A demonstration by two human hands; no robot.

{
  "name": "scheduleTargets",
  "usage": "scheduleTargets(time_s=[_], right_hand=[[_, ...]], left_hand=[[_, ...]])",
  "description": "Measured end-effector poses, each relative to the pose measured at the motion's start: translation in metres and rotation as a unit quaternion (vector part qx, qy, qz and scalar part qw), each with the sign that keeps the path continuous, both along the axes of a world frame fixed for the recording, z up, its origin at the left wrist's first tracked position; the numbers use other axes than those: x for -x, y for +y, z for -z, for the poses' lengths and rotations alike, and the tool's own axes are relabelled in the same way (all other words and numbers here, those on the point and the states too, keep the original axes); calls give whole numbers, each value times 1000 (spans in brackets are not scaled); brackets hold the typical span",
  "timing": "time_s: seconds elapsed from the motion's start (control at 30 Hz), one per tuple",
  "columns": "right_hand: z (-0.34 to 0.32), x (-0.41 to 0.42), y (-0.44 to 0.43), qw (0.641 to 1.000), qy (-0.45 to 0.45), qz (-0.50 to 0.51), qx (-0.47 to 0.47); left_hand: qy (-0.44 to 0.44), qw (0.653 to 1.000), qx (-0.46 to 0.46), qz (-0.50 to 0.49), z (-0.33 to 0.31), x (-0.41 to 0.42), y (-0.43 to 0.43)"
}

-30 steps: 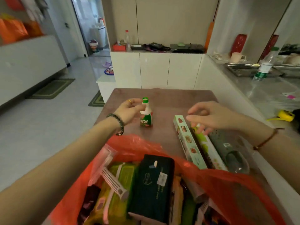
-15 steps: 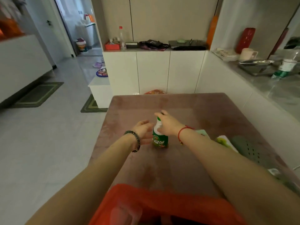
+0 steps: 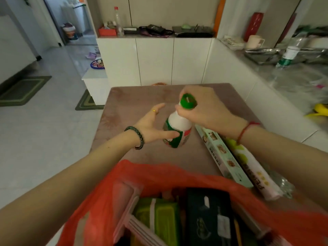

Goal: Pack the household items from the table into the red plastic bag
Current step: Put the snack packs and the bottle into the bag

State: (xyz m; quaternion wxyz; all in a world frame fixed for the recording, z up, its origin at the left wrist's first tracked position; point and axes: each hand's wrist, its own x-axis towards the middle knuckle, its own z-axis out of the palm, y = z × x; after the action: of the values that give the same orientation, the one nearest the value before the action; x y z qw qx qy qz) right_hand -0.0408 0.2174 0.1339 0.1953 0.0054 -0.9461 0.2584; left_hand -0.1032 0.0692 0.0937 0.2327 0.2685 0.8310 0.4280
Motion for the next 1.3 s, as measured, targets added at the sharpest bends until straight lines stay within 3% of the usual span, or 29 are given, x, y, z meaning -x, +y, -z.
scheduleTargets(time_s=[0.1,0.17,0.27,0.4,0.57,0.67,0.87,0.93,1.03,1.1,1.13,1.17,1.23,1.3], right_hand=[[-41,-69,-4,989,89,17,119],[-58,-111,-8,982,115,16,148],[-64,-160,-20,978,101,-6,185],[-32,-188,-42,970,85,6,228],[28,-187,-70,978,108,12,176],[60,-194,-82,989,90,-11,120],[79,-214,-87,996,-43,-24,-76],[75,-220,-84,988,-74,-48,-125],[62,-238,-72,977,-62,-54,-195],[46,-254,-52,958,20,75,-275],[34,-265,-39,943,15,153,-295],[24,-276,-20,927,-32,206,-311],[20,-290,30,910,-208,238,-269],[27,-297,69,915,-344,184,-106]], left_hand=[[93,990,-84,59,-22,-52,-11],[140,982,-110,68,-38,-86,-23],[157,980,-82,86,-49,-131,-43],[207,975,27,80,-35,-154,-74],[280,928,238,-63,-13,-160,-116],[232,924,270,-138,0,-169,-134],[139,925,286,-207,11,-178,-158],[102,934,252,-230,10,-178,-161],[-21,948,52,-313,0,-180,-160],[-98,927,-93,-349,-10,-180,-161],[-124,915,-148,-354,-15,-179,-163],[-144,902,-193,-359,-21,-178,-166],[-193,876,-259,-357,-35,-173,-176],[-224,879,-254,-336,-48,-169,-183]])
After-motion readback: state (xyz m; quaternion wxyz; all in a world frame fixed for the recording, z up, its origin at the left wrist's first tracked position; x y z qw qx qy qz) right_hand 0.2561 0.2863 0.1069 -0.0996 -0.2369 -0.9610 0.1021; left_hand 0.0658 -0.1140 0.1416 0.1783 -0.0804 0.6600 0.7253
